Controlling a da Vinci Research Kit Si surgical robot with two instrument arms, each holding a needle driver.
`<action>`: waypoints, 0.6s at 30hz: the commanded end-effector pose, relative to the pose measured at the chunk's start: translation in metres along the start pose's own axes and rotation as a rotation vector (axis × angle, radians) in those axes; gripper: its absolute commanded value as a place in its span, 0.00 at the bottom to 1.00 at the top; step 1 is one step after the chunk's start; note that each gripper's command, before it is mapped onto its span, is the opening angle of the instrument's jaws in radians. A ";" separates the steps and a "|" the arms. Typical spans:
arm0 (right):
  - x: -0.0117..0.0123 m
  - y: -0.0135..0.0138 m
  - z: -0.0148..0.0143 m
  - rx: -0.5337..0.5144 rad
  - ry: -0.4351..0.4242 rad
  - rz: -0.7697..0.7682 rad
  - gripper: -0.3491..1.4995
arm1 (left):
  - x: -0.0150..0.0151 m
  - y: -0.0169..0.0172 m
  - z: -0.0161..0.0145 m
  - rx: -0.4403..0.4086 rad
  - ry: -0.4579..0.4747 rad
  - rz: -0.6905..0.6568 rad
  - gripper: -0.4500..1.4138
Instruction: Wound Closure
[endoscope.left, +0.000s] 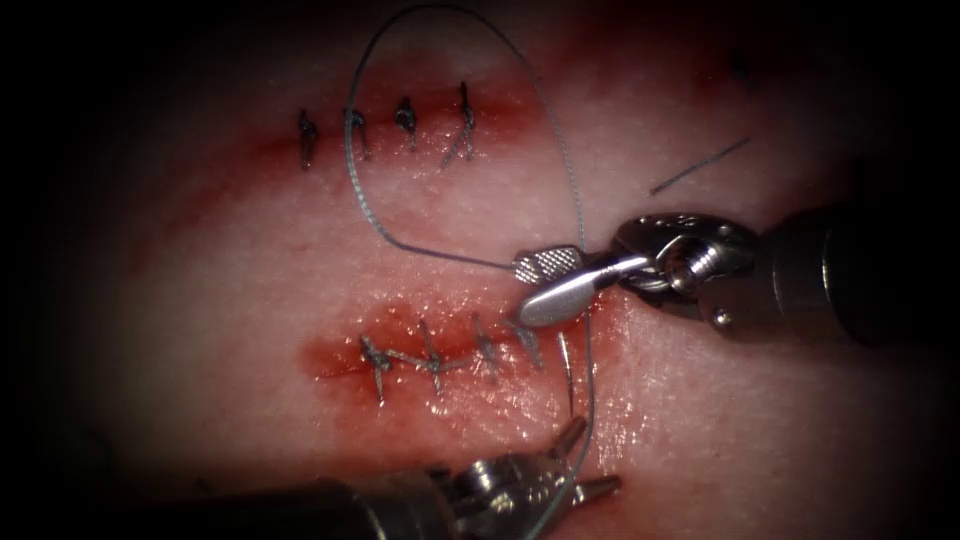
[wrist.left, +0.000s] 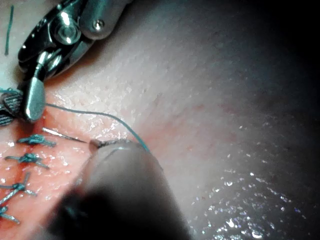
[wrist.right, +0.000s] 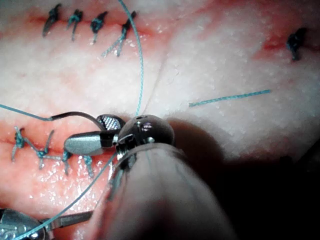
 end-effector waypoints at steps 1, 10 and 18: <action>0.0001 0.0009 0.0008 -0.033 0.034 -0.055 0.96 | -0.0001 0.0008 0.0007 0.004 -0.004 0.003 0.55; 0.0039 0.0012 0.0006 -0.227 0.095 -0.528 0.99 | 0.0009 0.0007 0.0015 0.001 -0.007 0.011 0.53; 0.0058 0.0000 0.0004 -0.277 0.107 -0.720 0.99 | 0.0020 0.0001 0.0024 -0.002 -0.006 0.011 0.51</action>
